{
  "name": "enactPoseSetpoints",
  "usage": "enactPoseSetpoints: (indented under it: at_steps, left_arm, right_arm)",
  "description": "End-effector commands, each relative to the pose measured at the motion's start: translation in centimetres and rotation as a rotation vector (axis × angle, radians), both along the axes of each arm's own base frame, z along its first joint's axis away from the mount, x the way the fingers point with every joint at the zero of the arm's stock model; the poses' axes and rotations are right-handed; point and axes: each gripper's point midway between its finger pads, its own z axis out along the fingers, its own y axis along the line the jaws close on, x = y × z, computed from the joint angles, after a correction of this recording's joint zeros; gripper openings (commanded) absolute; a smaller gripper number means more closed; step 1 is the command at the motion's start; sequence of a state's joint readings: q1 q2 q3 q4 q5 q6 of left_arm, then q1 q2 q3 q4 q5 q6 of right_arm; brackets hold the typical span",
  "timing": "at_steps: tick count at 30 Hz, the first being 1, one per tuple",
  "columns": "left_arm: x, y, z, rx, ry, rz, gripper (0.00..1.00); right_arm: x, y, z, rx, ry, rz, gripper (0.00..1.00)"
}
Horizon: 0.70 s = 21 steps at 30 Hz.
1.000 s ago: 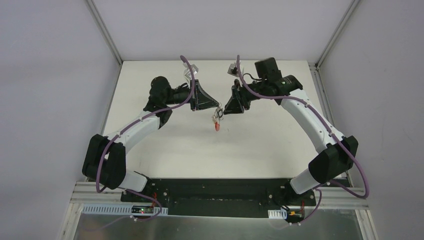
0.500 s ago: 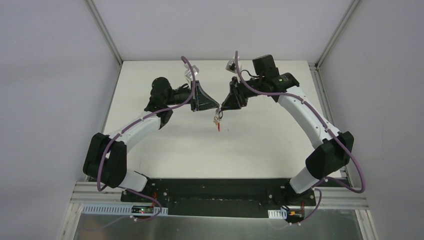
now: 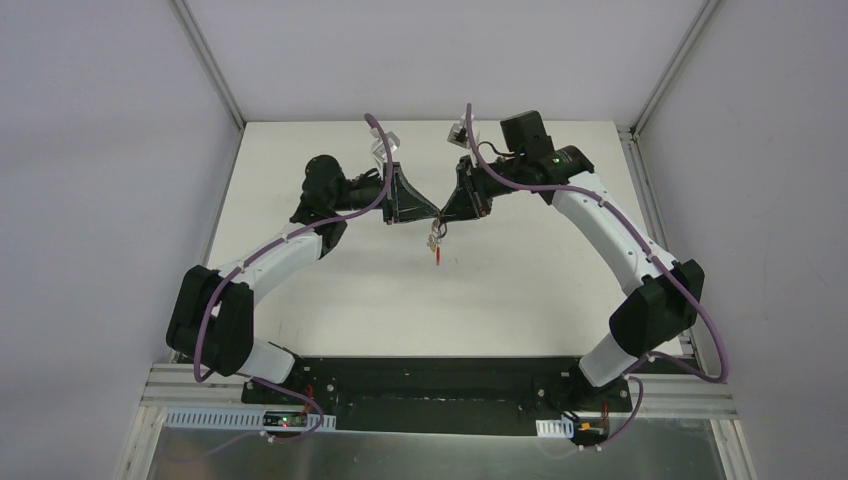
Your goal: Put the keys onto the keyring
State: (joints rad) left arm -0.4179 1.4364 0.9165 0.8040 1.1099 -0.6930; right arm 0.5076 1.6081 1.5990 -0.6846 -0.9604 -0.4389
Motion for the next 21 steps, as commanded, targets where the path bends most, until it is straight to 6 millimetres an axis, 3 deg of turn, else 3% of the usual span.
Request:
enactPoseSetpoints:
  at_steps: [1,4,14,21]
  left_arm:
    - [-0.7,-0.1,1.3,-0.03,-0.07,-0.033,0.0]
    - [-0.7,-0.1,1.3,-0.03,-0.075,-0.035,0.0]
    - [-1.0,0.2,0.8,0.013,-0.118,-0.044,0.0]
    - [-1.1,0.7,0.4,0.087,-0.187,-0.028,0.19]
  right_arm:
    - [0.2,0.6,1.6,0.043,-0.042,0.023,0.12]
    - [0.0,0.6,1.6,0.044,-0.047,0.027,0.0]
    - [-0.3,0.2,0.7,0.015,-0.083,0.031,0.0]
    - [-0.9,0.2,-0.2,-0.014,-0.092,0.047,0.0]
